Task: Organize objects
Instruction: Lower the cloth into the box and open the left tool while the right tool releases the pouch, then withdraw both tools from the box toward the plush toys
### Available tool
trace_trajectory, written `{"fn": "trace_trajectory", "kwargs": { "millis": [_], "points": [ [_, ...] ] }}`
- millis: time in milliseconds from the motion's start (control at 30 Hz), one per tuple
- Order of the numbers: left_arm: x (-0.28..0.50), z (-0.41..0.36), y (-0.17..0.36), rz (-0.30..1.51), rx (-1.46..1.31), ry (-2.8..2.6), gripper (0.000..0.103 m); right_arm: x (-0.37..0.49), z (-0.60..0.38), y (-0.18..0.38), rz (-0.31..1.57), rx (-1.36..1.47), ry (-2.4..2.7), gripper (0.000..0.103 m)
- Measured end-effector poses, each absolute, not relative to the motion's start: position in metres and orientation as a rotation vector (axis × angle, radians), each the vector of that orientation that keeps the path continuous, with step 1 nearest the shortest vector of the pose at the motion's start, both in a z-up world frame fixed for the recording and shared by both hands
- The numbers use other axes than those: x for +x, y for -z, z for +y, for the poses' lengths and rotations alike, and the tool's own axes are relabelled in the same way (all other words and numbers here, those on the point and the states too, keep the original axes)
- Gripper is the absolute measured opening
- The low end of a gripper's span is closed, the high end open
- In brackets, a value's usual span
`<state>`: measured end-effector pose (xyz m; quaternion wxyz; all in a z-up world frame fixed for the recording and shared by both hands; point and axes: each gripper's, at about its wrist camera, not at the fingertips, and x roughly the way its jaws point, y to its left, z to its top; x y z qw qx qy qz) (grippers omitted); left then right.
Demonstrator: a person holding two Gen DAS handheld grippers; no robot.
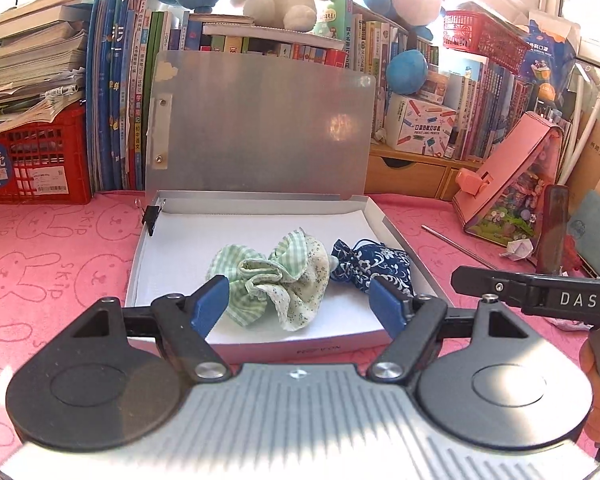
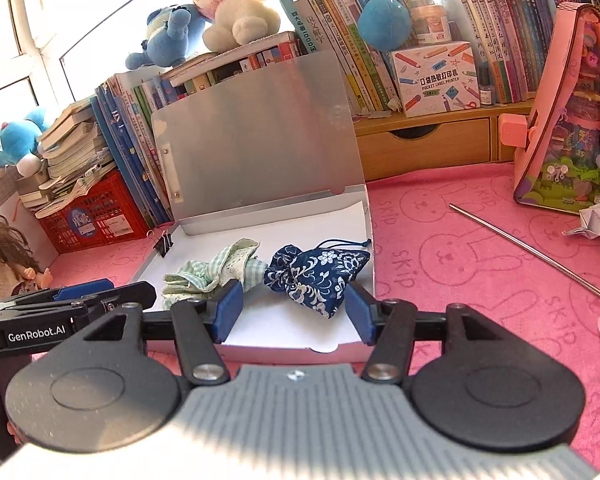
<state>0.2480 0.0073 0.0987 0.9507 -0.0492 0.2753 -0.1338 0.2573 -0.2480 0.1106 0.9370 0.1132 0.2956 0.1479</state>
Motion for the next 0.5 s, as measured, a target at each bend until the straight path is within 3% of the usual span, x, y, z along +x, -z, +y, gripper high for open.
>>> {"fn": "trace_trajectory", "kwargs": {
  "millis": [500],
  "points": [
    [0.16,-0.002,-0.091,0.506,-0.06,0.341,0.082,0.178,-0.247,-0.114,0.534,0.146,-0.371,0.075]
  ]
}}
